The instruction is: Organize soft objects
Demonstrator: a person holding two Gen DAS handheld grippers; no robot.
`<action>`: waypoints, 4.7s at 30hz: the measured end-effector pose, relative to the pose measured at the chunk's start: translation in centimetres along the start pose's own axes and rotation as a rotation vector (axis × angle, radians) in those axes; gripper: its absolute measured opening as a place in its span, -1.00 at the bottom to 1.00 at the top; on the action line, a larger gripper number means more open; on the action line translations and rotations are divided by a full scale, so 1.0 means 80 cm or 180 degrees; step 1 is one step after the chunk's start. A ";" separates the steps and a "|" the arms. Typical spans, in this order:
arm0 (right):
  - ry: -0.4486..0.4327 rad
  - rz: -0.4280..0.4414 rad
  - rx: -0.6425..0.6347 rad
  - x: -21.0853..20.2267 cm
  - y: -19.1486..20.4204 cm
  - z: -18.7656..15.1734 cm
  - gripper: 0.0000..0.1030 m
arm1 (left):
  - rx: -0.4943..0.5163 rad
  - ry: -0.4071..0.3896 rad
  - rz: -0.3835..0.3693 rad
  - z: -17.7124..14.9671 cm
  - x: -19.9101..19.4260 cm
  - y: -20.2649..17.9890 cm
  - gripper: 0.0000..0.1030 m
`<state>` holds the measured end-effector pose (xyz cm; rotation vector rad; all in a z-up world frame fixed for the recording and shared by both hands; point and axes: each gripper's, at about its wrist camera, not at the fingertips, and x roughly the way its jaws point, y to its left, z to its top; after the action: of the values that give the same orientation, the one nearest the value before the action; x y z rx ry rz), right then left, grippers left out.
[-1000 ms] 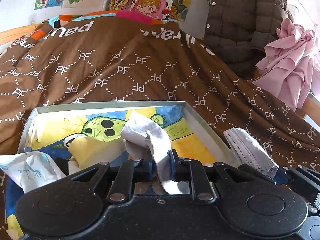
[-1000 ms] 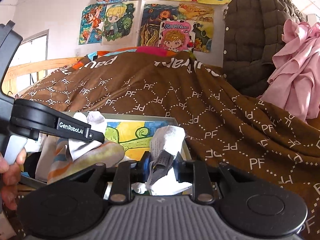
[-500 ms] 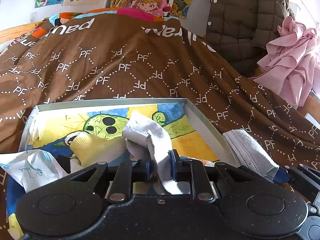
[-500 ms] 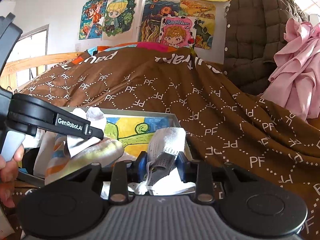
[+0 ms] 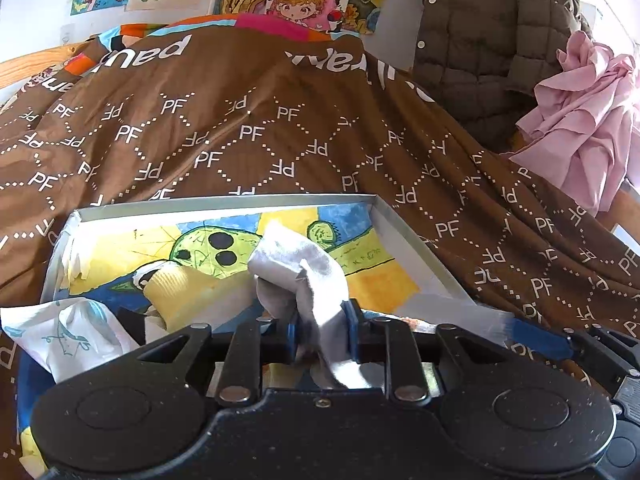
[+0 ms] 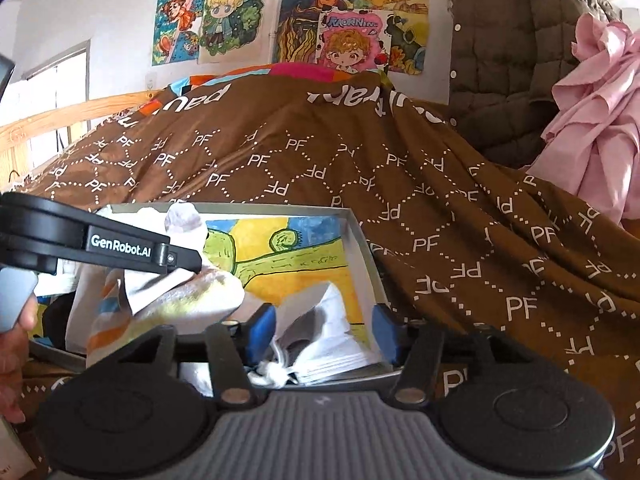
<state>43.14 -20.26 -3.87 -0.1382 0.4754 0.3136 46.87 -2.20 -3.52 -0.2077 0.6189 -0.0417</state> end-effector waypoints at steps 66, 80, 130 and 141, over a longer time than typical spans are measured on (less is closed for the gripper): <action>-0.0854 -0.0200 0.0493 -0.226 0.022 -0.039 0.99 | -0.0108 -0.0723 0.0141 -0.085 -0.269 0.011 0.98; -0.0861 -0.0225 0.0568 -0.255 0.030 -0.057 0.99 | -0.0113 -0.0872 0.0257 -0.111 -0.308 0.014 0.98; -0.0618 -0.0311 0.0519 -0.374 0.146 -0.143 1.00 | -0.0039 -0.0981 0.0611 -0.260 -0.437 0.058 0.98; -0.0554 -0.0321 0.0424 -0.366 0.162 -0.150 0.99 | -0.0112 -0.1029 0.0724 -0.280 -0.441 0.065 0.98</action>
<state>9.08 -18.20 -1.45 -0.0050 0.3143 0.1922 5.04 2.37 -2.18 -0.1723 0.3178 0.2187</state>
